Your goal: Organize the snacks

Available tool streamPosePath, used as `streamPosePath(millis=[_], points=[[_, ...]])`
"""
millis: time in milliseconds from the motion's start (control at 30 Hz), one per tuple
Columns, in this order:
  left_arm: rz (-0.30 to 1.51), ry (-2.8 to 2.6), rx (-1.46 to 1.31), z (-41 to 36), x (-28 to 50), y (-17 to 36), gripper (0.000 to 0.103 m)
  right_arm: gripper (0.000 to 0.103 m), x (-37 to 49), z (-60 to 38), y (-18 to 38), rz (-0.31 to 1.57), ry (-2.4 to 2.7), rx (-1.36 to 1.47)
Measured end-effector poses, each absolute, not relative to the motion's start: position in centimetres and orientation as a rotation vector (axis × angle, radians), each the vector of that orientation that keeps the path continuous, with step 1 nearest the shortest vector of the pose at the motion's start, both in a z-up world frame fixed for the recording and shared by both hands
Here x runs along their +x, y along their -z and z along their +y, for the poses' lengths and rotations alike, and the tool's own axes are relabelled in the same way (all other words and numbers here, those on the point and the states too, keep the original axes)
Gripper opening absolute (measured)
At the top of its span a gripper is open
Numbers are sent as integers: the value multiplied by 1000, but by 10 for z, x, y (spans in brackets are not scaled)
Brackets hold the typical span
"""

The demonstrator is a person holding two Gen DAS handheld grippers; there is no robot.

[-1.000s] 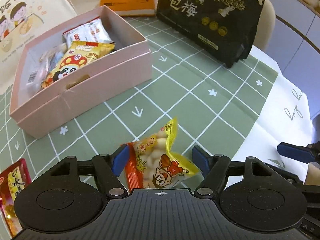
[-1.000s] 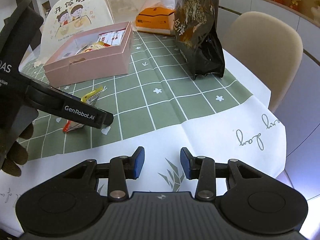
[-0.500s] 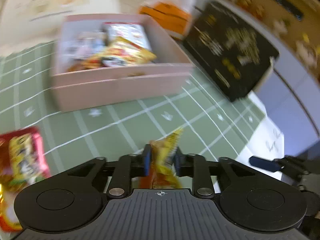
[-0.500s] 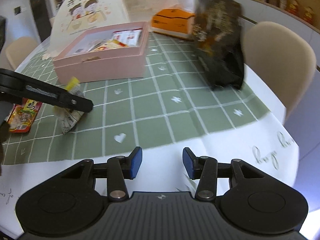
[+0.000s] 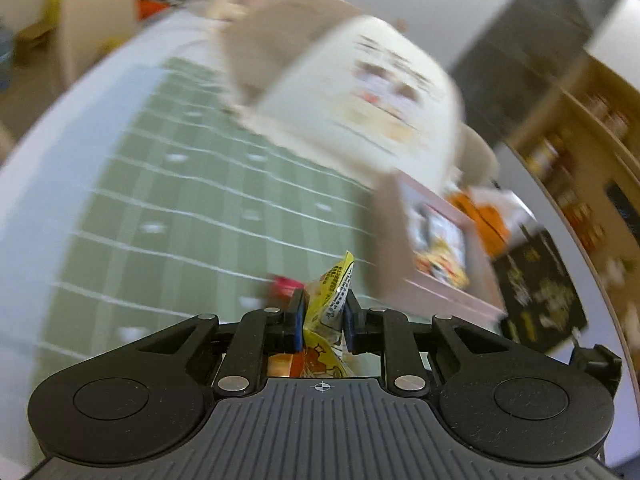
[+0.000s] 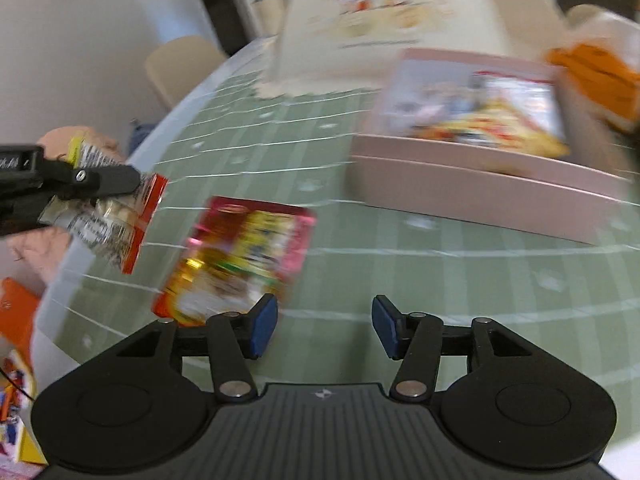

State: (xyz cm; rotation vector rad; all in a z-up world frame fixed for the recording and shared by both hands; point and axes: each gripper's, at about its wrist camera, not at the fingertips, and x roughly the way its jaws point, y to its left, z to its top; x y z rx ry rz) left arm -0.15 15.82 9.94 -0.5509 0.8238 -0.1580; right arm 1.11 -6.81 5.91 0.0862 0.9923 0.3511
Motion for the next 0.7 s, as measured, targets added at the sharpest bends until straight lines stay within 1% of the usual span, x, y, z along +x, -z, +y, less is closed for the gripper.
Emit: streamPosePath(millis=[67, 100, 133, 167, 200, 233, 300, 367, 433, 533, 567, 600, 633, 667, 700], points=[[829, 110, -581, 178, -4, -94, 22, 54, 24, -46, -52, 1024, -349, 98], [833, 94, -600, 188, -4, -91, 22, 61, 29, -37, -51, 1022, -340, 103], [839, 84, -615, 196, -5, -88, 22, 64, 32, -27, -50, 1009, -324, 108], [846, 76, -628, 202, -5, -84, 22, 70, 37, -18, -48, 1009, -310, 121], [855, 70, -637, 206, -5, -80, 22, 78, 41, -10, -47, 1001, -289, 130], [864, 66, -642, 210, -4, -77, 22, 81, 43, -6, -45, 989, -263, 131], [882, 66, -651, 211, 0, -71, 22, 94, 47, 9, -38, 951, -237, 80], [893, 74, -653, 210, 0, -68, 22, 99, 49, 22, -32, 939, -241, -10], [904, 89, -646, 208, 3, -66, 22, 99, 46, 31, -28, 922, -261, -121], [920, 113, -638, 200, 6, -63, 22, 93, 38, 23, -30, 907, -322, -157], [926, 121, -637, 197, 6, -62, 22, 82, 33, 16, -34, 903, -329, -157], [934, 132, -635, 193, 7, -61, 22, 74, 29, 10, -37, 905, -329, -154], [943, 143, -632, 188, 8, -60, 22, 69, 25, 1, -39, 915, -337, -142], [953, 159, -629, 182, 9, -59, 22, 56, 20, -7, -42, 921, -343, -138], [966, 179, -622, 174, 10, -58, 22, 52, 14, -16, -44, 930, -342, -136]])
